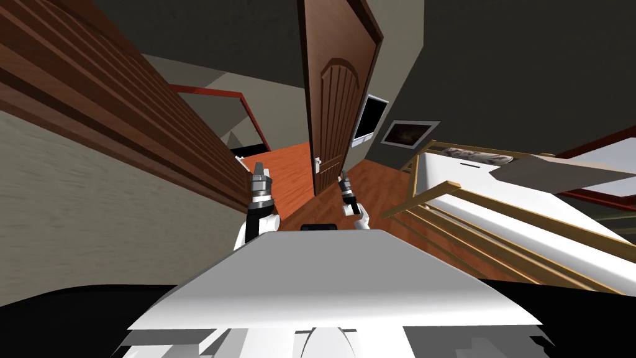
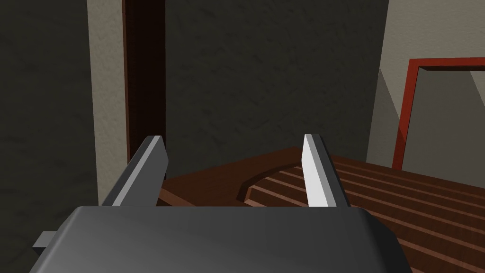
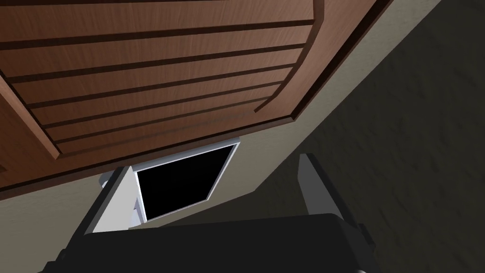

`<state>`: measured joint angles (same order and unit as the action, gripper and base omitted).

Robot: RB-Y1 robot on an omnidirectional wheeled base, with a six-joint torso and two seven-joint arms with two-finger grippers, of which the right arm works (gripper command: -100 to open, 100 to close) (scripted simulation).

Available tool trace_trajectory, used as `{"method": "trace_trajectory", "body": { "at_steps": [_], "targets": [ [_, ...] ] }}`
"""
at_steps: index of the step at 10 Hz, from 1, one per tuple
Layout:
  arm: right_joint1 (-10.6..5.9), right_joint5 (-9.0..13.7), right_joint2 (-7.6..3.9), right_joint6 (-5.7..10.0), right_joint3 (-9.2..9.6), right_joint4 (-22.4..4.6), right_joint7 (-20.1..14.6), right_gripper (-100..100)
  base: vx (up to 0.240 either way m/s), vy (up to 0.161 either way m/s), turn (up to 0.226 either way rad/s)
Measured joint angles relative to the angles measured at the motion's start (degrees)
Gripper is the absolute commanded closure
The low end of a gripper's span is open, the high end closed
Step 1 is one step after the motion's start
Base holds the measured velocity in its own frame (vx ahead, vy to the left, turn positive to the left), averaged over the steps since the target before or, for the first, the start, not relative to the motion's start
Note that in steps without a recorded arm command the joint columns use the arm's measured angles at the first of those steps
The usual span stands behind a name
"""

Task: Push the door open

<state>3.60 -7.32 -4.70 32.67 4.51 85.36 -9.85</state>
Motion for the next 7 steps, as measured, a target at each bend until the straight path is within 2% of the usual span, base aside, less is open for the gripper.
{"method": "trace_trajectory", "body": {
  "at_steps": [5,7],
  "targets": [
    [-4.31,-1.3,-0.32,-0.93,0.30,-6.4,-1.8,-100,0.053,-0.069,0.090],
    [-6.95,-2.0,-0.21,-0.74,0.31,-10.5,-2.5,-100,0.080,-0.094,0.119]
  ]
}}
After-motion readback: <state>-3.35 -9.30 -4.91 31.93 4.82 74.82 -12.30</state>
